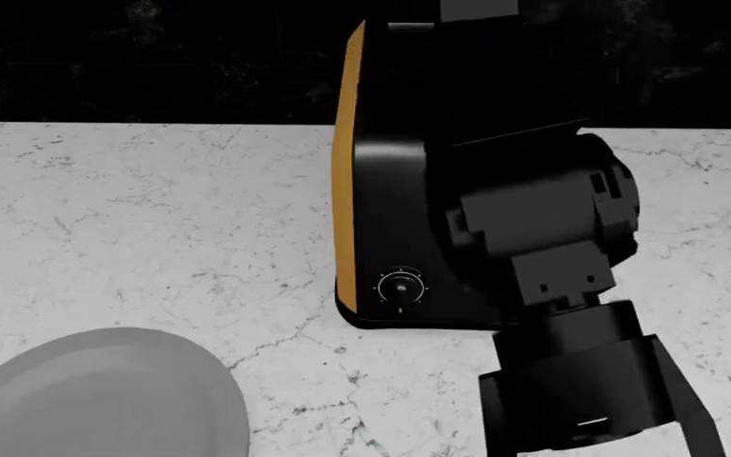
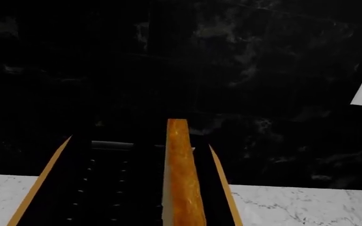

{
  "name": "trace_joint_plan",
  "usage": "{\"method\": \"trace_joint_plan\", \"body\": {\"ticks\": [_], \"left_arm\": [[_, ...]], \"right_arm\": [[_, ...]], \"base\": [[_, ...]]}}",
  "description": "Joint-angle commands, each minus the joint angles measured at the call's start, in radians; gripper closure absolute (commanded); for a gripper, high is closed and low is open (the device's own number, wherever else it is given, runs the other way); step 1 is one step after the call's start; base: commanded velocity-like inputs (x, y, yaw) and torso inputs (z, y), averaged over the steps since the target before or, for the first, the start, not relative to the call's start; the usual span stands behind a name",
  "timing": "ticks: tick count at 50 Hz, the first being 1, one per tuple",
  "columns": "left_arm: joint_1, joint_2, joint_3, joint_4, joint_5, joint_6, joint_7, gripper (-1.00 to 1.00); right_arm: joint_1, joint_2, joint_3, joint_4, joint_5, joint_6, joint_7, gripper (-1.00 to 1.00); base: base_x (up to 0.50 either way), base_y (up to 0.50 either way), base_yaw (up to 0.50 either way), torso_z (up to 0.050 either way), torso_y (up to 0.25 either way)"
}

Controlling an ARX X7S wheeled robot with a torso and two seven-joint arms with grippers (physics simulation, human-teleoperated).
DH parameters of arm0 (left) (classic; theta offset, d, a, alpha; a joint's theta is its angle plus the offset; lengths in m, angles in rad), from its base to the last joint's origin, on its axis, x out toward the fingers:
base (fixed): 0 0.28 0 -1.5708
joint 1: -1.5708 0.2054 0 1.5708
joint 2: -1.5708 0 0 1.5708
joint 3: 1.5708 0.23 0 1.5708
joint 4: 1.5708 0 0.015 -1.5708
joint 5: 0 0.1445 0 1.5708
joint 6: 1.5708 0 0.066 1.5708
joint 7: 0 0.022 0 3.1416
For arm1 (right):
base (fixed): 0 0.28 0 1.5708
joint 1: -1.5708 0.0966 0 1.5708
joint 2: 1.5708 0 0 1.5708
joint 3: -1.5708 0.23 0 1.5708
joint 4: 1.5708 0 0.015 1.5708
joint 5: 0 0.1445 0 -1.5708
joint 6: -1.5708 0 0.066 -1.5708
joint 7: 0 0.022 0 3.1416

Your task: Place the toasted item on a plate.

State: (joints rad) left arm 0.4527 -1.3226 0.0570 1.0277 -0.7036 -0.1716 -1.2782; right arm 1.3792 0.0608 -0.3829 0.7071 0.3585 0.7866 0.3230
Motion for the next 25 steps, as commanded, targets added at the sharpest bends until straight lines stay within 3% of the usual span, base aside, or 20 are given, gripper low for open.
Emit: {"method": "trace_joint_plan", "body": {"ticks": [1, 25], "left_arm": [[0.013, -0.015, 0.001, 0.000, 0.004, 0.016, -0.016, -1.00], [-0.010, -0.034, 0.024, 0.000, -0.001, 0.027, -0.031, -1.00]], "right_arm": [[-0.040, 0.012, -0.014, 0.040, 0.008, 0.029, 0.009, 1.00], [0.019, 0.038, 0.036, -0.049, 0.059, 0.044, 0.038, 1.00]], "base": [[0.00, 0.00, 0.00, 0.000, 0.000], [0.00, 0.00, 0.00, 0.000, 0.000]]}}
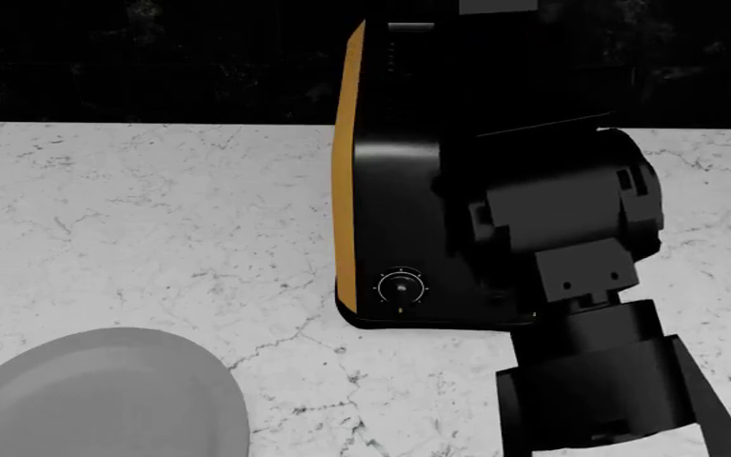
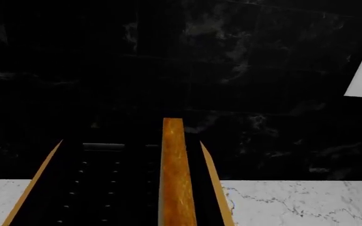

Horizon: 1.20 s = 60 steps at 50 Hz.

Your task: Place the toasted item on a plate.

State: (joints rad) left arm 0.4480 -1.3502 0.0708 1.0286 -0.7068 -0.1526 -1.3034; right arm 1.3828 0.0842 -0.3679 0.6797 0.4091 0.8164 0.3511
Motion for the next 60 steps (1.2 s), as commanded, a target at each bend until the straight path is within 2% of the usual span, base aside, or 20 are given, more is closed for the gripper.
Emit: {"method": "trace_joint_plan", "body": {"ticks": [1, 11, 24, 35, 50, 57, 60], "left_arm": [[-0.011, -0.006, 0.014, -0.001, 0.000, 0.005, -0.005, -1.00], [-0.016, -0.011, 0.028, 0.003, 0.005, 0.008, -0.015, -1.00], [0.021, -0.059, 0.015, 0.005, 0.003, 0.048, -0.054, -1.00], [-0.024, -0.047, 0.045, 0.002, 0.000, 0.037, -0.040, -1.00], [-0.060, -0.032, 0.078, 0.000, 0.002, 0.022, -0.030, -1.00], [-0.076, -0.028, 0.094, 0.005, 0.005, 0.015, -0.034, -1.00], [-0.037, -0.052, 0.086, 0.006, 0.016, 0.044, -0.059, -1.00]], "right_arm": [[0.018, 0.015, 0.024, -0.019, 0.010, 0.013, 0.010, 1.00], [0.042, 0.027, 0.055, -0.041, 0.032, -0.002, 0.019, 1.00], [0.082, 0.036, 0.058, -0.108, 0.056, 0.052, 0.031, 1.00], [0.091, 0.044, 0.068, -0.179, 0.083, 0.090, 0.049, 1.00], [0.007, 0.039, 0.163, -0.631, 0.297, 0.389, 0.145, 1.00], [-0.033, -0.005, 0.210, -0.800, 0.405, 0.511, 0.213, 1.00], [-0.052, -0.034, 0.243, -0.858, 0.459, 0.564, 0.252, 1.00]], "base": [[0.00, 0.00, 0.00, 0.000, 0.000], [0.00, 0.00, 0.00, 0.000, 0.000], [0.00, 0.00, 0.00, 0.000, 0.000], [0.00, 0.00, 0.00, 0.000, 0.000], [0.00, 0.00, 0.00, 0.000, 0.000], [0.00, 0.00, 0.00, 0.000, 0.000], [0.00, 0.00, 0.00, 0.000, 0.000]]}}
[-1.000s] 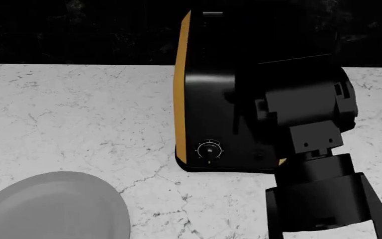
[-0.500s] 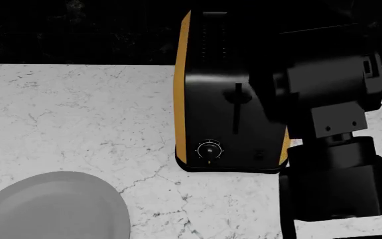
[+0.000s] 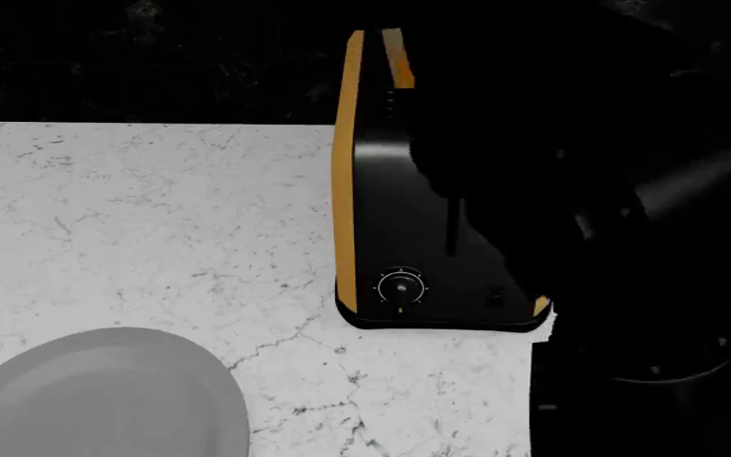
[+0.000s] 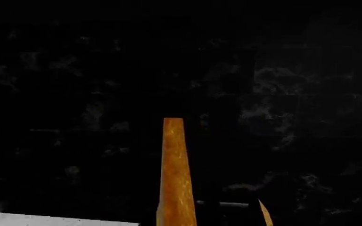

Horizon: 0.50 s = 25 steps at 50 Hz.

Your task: Place the toasted item on a plate.

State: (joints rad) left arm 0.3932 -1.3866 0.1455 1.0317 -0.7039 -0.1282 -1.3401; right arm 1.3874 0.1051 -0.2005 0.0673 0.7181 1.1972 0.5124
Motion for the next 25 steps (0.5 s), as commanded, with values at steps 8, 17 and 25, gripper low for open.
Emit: {"method": "trace_joint_plan", "body": {"ticks": [8, 17, 25], "left_arm": [[0.033, -0.034, 0.021, 0.006, 0.020, 0.037, -0.041, -1.00], [0.117, -0.125, 0.020, 0.003, 0.044, 0.128, -0.129, -1.00], [0.164, -0.176, 0.039, 0.005, 0.075, 0.177, -0.192, -1.00]], "right_arm": [[-0.102, -0.103, 0.099, -0.367, 0.508, 0.252, 0.342, 1.00], [-0.112, -0.091, -0.005, -0.405, 0.883, 0.139, 0.615, 1.00], [-0.161, -0.077, -0.067, -0.452, 1.007, 0.081, 0.653, 1.00]], "base": [[0.00, 0.00, 0.00, 0.000, 0.000], [0.00, 0.00, 0.00, 0.000, 0.000], [0.00, 0.00, 0.00, 0.000, 0.000]]}}
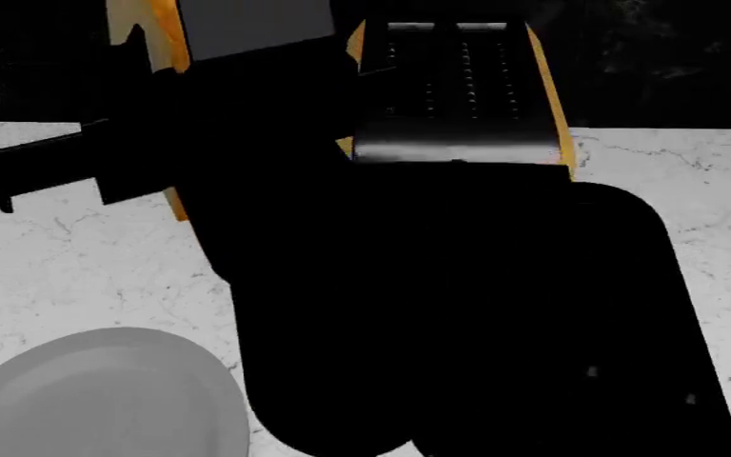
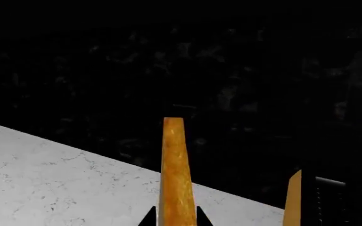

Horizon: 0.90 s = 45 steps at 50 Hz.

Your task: Place the toasted item on a plate.

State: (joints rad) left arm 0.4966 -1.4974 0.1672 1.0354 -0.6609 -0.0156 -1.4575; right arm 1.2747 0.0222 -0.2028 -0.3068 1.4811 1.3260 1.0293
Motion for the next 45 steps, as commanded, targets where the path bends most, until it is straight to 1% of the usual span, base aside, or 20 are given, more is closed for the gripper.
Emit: {"method": "trace_joint_plan", "body": {"ticks": [1, 6, 7, 9, 14, 18, 22, 27, 34, 38, 45], "left_arm": [[0.062, -0.067, 0.018, 0.003, 0.035, 0.066, -0.081, -1.00], [0.069, -0.069, 0.023, 0.005, 0.043, 0.067, -0.091, -1.00], [0.068, -0.068, 0.022, 0.005, 0.042, 0.068, -0.089, -1.00], [0.067, -0.065, 0.021, 0.003, 0.041, 0.066, -0.085, -1.00], [0.061, -0.053, 0.016, 0.001, 0.034, 0.057, -0.071, -1.00], [0.062, -0.051, 0.016, 0.001, 0.035, 0.055, -0.070, -1.00], [0.051, -0.035, 0.012, 0.000, 0.029, 0.042, -0.052, -1.00], [0.055, -0.052, 0.011, 0.003, 0.027, 0.050, -0.064, -1.00], [0.056, -0.064, 0.009, 0.004, 0.022, 0.053, -0.071, -1.00], [0.057, -0.055, 0.009, 0.001, 0.026, 0.052, -0.063, -1.00], [0.062, -0.049, 0.013, 0.000, 0.032, 0.049, -0.064, -1.00]], "right_arm": [[-0.050, 0.008, -0.069, -0.075, 0.251, -0.053, 0.132, 1.00], [-0.053, 0.019, -0.092, -0.026, 0.362, -0.093, 0.180, 1.00], [-0.109, -0.002, -0.145, -0.115, 0.448, -0.148, 0.316, 1.00], [-0.141, -0.001, -0.160, -0.118, 0.479, -0.179, 0.316, 1.00], [-0.163, 0.014, -0.173, -0.110, 0.502, -0.216, 0.302, 1.00], [-0.191, 0.027, -0.188, -0.128, 0.504, -0.233, 0.306, 1.00], [-0.219, 0.030, -0.204, -0.144, 0.548, -0.269, 0.328, 1.00], [-0.214, 0.031, -0.212, -0.145, 0.582, -0.310, 0.345, 1.00], [-0.217, 0.022, -0.240, -0.139, 0.565, -0.332, 0.327, 1.00], [-0.212, 0.010, -0.265, -0.141, 0.568, -0.353, 0.321, 1.00], [-0.229, 0.007, -0.317, -0.119, 0.493, -0.355, 0.260, 1.00]], "base": [[0.00, 0.00, 0.00, 0.000, 0.000], [0.00, 0.00, 0.00, 0.000, 0.000], [0.00, 0.00, 0.00, 0.000, 0.000], [0.00, 0.00, 0.00, 0.000, 0.000], [0.00, 0.00, 0.00, 0.000, 0.000], [0.00, 0.00, 0.00, 0.000, 0.000], [0.00, 0.00, 0.00, 0.000, 0.000], [0.00, 0.00, 0.00, 0.000, 0.000], [0.00, 0.00, 0.00, 0.000, 0.000], [0.00, 0.00, 0.00, 0.000, 0.000], [0.00, 0.00, 0.00, 0.000, 0.000]]}}
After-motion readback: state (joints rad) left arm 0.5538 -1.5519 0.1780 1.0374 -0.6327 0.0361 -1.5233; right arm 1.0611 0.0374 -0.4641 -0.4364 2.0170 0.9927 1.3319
